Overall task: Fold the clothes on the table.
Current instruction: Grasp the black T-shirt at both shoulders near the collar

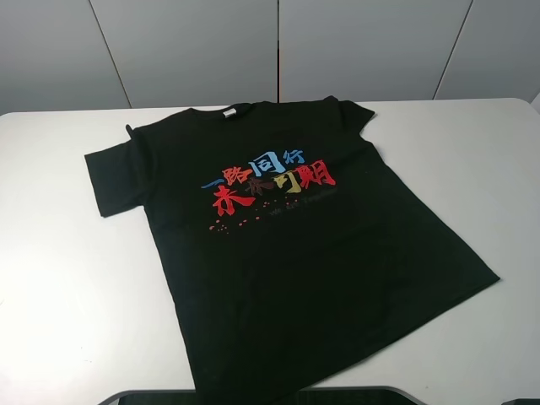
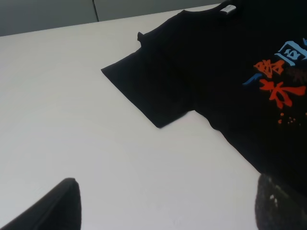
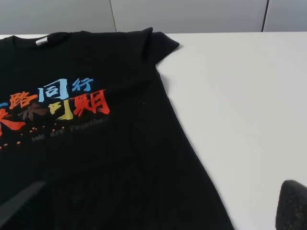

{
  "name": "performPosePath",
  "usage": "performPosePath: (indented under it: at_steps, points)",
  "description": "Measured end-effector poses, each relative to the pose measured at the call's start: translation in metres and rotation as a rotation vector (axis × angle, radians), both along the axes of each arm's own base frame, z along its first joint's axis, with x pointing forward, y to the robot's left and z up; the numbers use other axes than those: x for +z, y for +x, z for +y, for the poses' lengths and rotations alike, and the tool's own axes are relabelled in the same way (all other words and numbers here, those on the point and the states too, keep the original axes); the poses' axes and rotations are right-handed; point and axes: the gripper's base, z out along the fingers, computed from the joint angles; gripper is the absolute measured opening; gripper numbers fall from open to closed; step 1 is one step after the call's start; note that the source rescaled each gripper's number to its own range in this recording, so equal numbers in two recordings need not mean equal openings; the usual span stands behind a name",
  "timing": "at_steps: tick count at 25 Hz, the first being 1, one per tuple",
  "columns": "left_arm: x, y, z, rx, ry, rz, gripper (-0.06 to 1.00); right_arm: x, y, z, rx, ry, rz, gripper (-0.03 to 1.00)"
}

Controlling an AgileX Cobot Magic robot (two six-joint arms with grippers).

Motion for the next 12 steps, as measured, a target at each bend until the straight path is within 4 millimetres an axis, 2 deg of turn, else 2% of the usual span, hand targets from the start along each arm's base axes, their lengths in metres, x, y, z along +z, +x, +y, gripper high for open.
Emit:
performPosePath:
  at_steps: [12]
  points:
    - [0.0000, 0.0000, 0.0000, 0.000, 0.000, 0.000, 0.98, 0.0000, 0.0000, 0.0000, 0.000, 0.000, 0.000, 1.00]
